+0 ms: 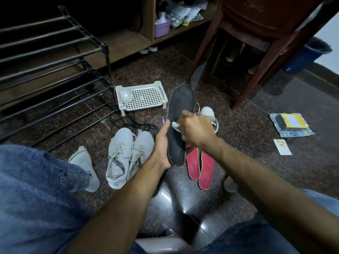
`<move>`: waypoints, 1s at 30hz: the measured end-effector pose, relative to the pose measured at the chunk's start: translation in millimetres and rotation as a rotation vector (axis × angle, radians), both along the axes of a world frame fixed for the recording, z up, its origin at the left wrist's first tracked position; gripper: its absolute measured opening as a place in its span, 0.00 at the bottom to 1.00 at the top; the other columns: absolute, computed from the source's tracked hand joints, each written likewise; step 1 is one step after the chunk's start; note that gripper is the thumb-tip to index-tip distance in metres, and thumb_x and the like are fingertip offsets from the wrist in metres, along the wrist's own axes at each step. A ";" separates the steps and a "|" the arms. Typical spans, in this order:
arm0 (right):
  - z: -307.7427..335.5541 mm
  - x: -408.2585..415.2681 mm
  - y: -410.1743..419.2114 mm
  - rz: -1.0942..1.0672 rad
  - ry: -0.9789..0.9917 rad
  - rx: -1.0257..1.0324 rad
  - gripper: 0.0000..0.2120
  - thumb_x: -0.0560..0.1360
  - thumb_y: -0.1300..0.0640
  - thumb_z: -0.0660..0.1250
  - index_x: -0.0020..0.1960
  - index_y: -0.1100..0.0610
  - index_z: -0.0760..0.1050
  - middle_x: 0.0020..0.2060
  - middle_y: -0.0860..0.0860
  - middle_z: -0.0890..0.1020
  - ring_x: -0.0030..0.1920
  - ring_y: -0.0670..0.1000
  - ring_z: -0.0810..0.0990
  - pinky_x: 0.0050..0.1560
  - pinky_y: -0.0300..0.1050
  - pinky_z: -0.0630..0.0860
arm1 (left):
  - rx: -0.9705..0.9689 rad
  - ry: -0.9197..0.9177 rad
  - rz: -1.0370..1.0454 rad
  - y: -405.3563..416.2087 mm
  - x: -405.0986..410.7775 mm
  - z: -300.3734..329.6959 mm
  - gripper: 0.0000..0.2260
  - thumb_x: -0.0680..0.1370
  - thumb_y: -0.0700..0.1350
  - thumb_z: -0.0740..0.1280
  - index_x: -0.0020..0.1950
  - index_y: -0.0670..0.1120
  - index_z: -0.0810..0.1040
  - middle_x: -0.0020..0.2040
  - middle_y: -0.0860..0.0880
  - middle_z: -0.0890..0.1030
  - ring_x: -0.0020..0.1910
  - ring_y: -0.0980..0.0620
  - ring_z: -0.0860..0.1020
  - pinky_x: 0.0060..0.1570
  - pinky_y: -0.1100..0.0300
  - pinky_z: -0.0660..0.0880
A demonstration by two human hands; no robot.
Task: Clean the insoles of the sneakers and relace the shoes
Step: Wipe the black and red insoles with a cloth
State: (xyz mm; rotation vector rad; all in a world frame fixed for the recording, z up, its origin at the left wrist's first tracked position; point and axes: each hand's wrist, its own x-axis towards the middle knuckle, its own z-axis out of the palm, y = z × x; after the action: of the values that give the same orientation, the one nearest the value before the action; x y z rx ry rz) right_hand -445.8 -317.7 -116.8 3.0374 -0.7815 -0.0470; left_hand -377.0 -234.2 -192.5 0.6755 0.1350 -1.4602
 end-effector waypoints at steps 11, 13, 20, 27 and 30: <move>-5.3 -0.3 -4.6 -0.038 -0.137 -0.001 0.12 0.75 0.53 0.57 0.47 0.55 0.79 0.48 0.53 0.75 0.40 0.64 0.80 0.35 0.52 0.71 | -0.067 0.044 -0.013 -1.9 0.3 2.3 0.23 0.79 0.61 0.58 0.55 0.45 0.83 0.48 0.43 0.83 0.45 0.45 0.83 0.43 0.52 0.81; -14.0 -10.1 16.6 0.093 -0.251 0.108 0.17 0.72 0.51 0.53 0.44 0.54 0.80 0.43 0.53 0.77 0.36 0.63 0.80 0.33 0.54 0.75 | -0.056 0.063 0.009 -2.0 5.5 6.7 0.29 0.76 0.63 0.61 0.66 0.43 0.77 0.56 0.42 0.80 0.59 0.43 0.79 0.60 0.51 0.76; -2.0 1.9 -3.2 0.027 -0.124 -0.034 0.06 0.74 0.58 0.63 0.44 0.56 0.78 0.45 0.54 0.75 0.35 0.64 0.80 0.33 0.54 0.71 | -0.109 0.062 0.010 -6.4 0.9 4.3 0.24 0.78 0.61 0.58 0.55 0.45 0.82 0.51 0.41 0.82 0.50 0.45 0.81 0.52 0.50 0.76; -8.2 -25.5 34.3 0.333 0.057 0.147 0.04 0.69 0.58 0.69 0.43 0.54 0.78 0.42 0.53 0.76 0.33 0.62 0.79 0.27 0.51 0.70 | -0.061 0.034 0.055 0.8 30.1 -4.3 0.31 0.77 0.66 0.55 0.55 0.41 0.84 0.55 0.40 0.83 0.55 0.44 0.81 0.69 0.50 0.64; 2.9 -12.2 12.8 0.314 0.171 -0.090 0.05 0.73 0.55 0.66 0.49 0.53 0.77 0.49 0.52 0.75 0.38 0.62 0.81 0.30 0.49 0.63 | -0.082 0.062 -0.014 1.7 16.6 -2.3 0.30 0.77 0.66 0.56 0.59 0.42 0.82 0.57 0.42 0.81 0.54 0.45 0.79 0.61 0.51 0.70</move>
State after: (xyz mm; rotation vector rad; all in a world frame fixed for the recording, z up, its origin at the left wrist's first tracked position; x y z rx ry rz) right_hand -458.0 -304.9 -113.9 2.9784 -0.2833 -0.2574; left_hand -360.3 -232.5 -194.8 0.5661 0.1182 -1.4925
